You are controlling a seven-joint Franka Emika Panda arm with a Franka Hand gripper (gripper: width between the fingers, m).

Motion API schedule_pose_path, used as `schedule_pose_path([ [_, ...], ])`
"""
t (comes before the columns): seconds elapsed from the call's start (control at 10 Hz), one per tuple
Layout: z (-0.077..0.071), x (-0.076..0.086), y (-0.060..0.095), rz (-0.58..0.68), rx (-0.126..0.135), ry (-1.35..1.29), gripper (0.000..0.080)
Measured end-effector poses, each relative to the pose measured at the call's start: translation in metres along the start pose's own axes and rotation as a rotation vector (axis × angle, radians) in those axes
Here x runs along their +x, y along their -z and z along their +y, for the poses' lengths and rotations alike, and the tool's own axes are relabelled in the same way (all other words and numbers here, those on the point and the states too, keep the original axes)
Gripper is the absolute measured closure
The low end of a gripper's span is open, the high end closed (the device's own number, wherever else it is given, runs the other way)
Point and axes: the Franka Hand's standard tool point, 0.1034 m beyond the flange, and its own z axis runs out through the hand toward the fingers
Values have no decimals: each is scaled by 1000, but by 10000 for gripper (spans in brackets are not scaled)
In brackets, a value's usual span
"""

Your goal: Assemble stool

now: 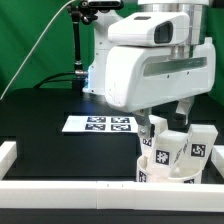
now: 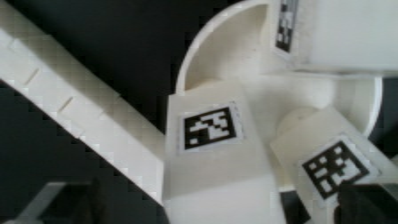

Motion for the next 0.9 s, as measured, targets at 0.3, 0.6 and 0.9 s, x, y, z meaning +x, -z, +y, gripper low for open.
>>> schedule_pose_path([
  [0.3,-1,-1,-8,-15,1,-17,151],
  [0.6,-2,-3,-15,-24,3,-22,151],
  [0.9,-2,-2,-15,-25,3,-50,420],
])
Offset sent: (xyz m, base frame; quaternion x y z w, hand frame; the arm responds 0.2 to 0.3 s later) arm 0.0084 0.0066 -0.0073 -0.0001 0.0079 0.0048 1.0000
